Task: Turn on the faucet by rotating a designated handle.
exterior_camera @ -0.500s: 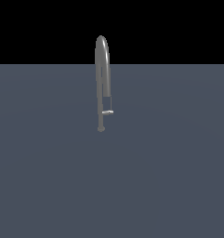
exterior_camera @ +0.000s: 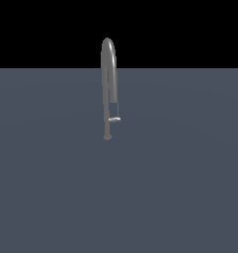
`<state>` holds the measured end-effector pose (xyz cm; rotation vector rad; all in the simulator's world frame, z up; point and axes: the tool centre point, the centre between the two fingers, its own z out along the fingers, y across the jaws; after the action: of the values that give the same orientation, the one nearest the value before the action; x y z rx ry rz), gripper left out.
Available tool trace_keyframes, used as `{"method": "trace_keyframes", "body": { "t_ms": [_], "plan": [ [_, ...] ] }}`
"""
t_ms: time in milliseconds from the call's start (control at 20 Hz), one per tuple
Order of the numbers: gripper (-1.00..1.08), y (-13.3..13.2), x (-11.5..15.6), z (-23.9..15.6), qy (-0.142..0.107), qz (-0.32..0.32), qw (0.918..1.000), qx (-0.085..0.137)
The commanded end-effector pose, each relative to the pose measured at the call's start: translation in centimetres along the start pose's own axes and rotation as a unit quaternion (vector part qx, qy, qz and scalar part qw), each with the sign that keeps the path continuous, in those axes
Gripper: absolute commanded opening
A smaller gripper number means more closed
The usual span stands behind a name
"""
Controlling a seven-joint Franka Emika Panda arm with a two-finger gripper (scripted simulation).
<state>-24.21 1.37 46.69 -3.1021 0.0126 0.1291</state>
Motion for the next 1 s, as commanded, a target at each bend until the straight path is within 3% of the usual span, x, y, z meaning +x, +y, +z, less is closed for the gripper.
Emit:
{"method": "trace_keyframes", "body": {
  "t_ms": [0,450,700,950],
  "plan": [
    [-1.0,-0.2,0.5,0.0,-0.008,0.008,0.9998,0.014],
    [-1.0,-1.3,3.9,-0.3,-0.059,0.064,0.9916,0.096],
    [-1.0,-1.9,6.7,-0.4,-0.097,0.106,0.9777,0.153],
    [-1.0,-2.3,9.8,-0.3,-0.135,0.147,0.958,0.205]
  ]
}}
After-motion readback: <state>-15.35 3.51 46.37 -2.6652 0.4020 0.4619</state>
